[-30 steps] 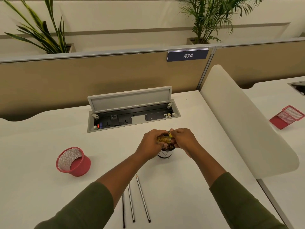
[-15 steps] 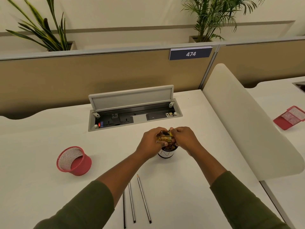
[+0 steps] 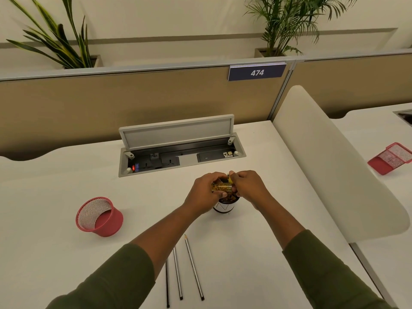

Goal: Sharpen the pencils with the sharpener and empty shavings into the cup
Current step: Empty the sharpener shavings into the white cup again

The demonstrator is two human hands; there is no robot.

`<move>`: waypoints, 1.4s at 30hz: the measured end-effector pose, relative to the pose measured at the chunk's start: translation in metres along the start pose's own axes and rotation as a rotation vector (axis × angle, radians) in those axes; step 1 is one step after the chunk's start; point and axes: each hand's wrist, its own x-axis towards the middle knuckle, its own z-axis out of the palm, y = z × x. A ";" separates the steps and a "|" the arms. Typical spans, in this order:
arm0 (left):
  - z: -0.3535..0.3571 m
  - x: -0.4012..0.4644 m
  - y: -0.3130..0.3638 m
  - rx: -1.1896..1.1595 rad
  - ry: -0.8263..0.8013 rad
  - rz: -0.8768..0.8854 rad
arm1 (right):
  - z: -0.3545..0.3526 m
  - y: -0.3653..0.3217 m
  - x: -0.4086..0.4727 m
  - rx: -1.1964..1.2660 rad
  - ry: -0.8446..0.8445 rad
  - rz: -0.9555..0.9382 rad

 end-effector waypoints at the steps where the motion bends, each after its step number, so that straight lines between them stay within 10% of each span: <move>1: 0.000 0.000 0.000 0.000 -0.001 -0.003 | 0.000 0.000 0.000 -0.006 0.000 -0.002; 42: -0.018 0.006 0.023 0.235 0.009 0.035 | -0.011 0.025 -0.022 -0.177 0.137 -0.336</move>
